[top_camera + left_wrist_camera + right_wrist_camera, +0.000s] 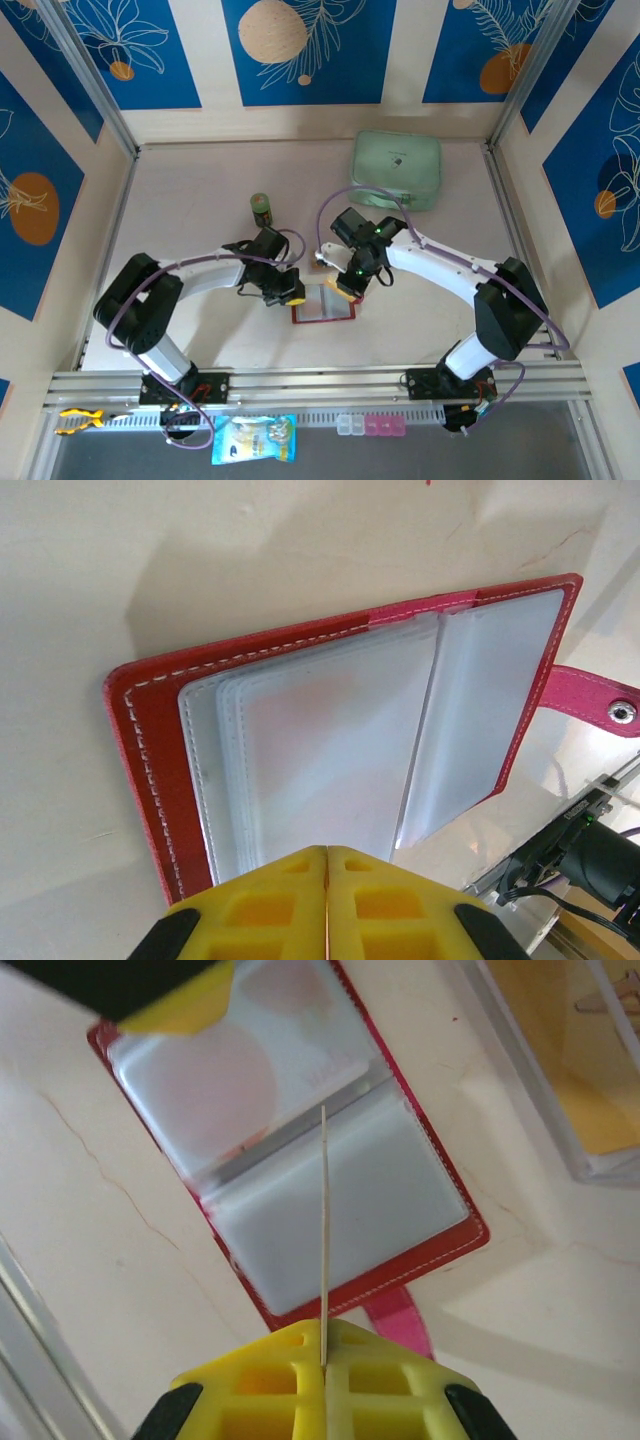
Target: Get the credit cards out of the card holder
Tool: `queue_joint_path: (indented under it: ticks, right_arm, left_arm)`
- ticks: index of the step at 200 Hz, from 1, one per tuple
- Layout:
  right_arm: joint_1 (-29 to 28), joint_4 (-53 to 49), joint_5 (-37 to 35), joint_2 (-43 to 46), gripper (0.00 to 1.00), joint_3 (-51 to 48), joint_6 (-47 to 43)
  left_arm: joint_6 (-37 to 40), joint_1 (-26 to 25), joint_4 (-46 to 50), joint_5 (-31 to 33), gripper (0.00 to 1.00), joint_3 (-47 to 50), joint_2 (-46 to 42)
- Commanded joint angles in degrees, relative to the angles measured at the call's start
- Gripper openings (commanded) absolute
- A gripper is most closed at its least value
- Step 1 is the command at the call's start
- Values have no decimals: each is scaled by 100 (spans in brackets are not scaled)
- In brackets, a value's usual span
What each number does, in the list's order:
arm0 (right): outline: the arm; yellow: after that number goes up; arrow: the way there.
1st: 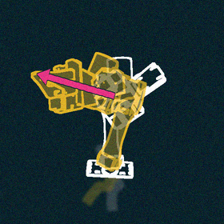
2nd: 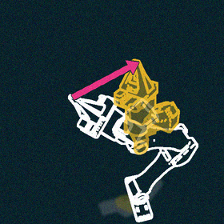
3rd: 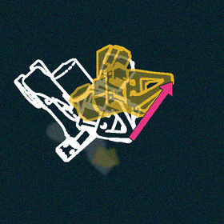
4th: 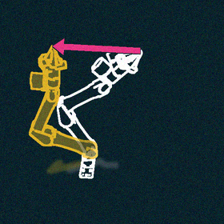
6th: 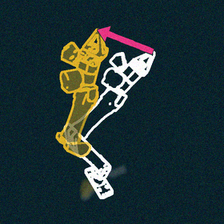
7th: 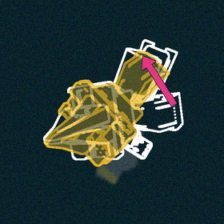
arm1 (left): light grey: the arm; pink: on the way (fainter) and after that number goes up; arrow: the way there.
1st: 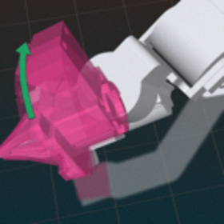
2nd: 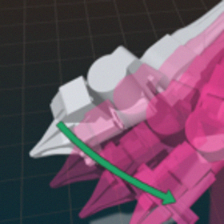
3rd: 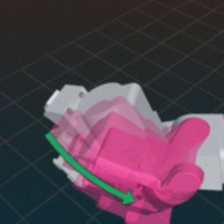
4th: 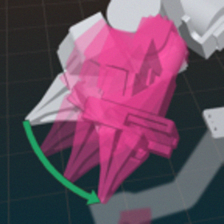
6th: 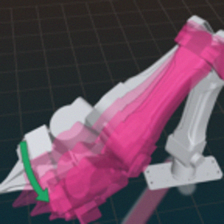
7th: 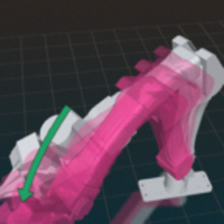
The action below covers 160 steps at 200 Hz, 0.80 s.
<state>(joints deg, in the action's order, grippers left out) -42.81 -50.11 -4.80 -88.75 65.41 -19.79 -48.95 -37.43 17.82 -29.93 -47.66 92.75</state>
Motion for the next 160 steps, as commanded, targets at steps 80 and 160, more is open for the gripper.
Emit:
queue_joint_path:
  ticks: [80, 160]
  right_arm:
    - [587, -580, 46, -1374, 0, 2101, -2684]
    - [815, -826, 155, -2257, 0, 3039, -3074]
  left_arm:
    - [-80, 178, -41, 384, 12, 656, -843]
    - [-191, 341, -97, 427, 13, 849, -1123]
